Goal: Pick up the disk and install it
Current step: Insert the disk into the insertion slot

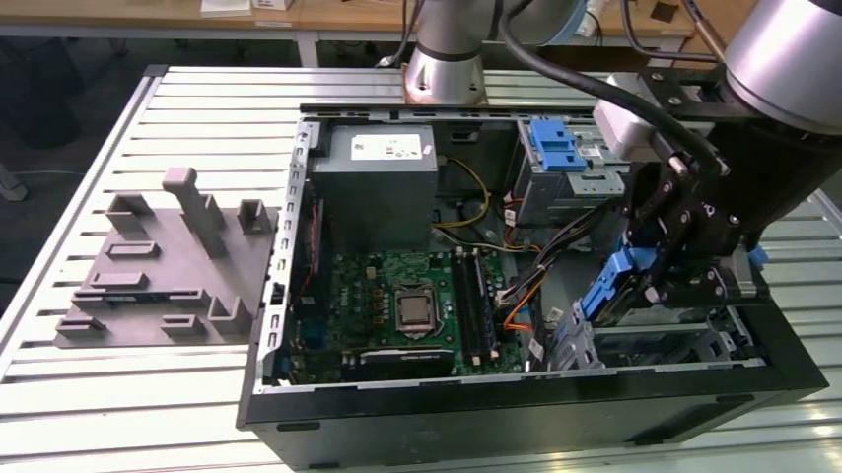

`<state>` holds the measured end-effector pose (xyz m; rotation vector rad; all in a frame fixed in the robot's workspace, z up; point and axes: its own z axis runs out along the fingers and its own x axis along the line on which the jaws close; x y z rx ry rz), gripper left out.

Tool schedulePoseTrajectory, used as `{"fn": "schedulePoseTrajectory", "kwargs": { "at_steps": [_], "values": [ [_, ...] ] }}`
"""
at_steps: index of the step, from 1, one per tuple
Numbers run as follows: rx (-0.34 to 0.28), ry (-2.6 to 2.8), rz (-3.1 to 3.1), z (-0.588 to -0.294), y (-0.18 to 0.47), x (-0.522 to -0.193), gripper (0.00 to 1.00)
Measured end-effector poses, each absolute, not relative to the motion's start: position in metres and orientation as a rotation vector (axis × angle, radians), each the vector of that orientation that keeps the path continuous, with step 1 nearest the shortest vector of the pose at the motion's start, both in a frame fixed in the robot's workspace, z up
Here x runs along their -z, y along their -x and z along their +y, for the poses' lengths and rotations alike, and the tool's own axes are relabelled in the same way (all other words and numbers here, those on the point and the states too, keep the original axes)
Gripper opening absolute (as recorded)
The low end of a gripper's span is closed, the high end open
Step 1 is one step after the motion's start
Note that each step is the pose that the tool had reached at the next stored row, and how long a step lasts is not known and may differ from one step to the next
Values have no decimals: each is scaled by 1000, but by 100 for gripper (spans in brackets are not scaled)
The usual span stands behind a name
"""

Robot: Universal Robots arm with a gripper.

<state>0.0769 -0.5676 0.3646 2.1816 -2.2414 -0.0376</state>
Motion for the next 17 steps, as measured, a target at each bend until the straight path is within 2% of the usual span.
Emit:
{"fn": "schedulePoseTrajectory", "kwargs": {
  "at_steps": [17],
  "values": [
    [37, -2182, -2242, -568, -77, -352, 36]
  ]
}}
